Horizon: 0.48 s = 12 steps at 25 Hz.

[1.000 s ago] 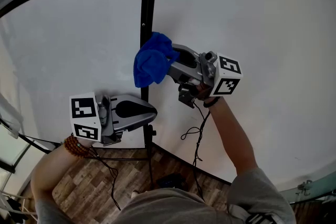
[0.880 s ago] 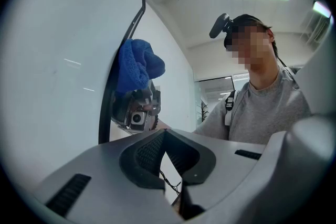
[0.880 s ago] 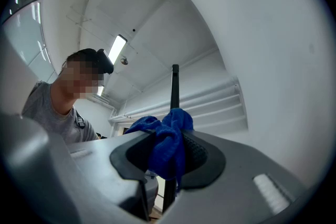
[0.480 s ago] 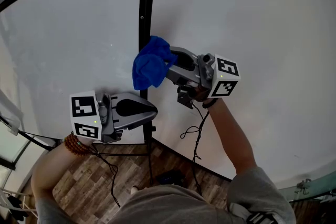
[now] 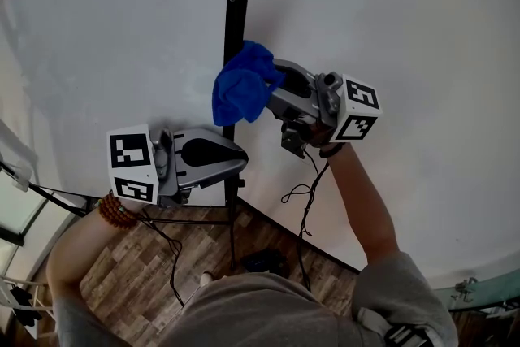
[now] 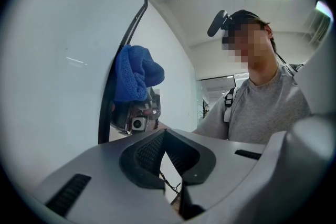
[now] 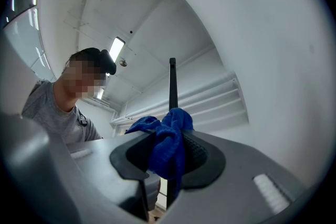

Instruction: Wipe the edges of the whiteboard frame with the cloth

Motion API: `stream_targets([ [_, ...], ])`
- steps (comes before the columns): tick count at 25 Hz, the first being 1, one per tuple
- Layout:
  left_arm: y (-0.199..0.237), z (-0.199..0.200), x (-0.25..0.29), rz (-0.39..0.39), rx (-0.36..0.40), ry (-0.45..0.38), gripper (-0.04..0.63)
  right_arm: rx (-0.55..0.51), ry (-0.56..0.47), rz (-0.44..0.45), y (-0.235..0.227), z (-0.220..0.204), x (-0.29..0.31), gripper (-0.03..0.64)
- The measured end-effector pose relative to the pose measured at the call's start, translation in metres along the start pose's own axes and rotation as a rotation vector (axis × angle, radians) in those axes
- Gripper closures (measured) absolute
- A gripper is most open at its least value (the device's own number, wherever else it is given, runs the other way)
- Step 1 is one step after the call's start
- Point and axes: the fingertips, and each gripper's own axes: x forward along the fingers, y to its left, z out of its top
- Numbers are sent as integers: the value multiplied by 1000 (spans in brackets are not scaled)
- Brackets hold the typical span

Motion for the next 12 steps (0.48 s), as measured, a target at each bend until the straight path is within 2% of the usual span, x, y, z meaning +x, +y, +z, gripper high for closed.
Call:
stream_targets([
  [12,3,6,0,15,-10,6,588,18,14,-9,-2,-4,-1,489],
])
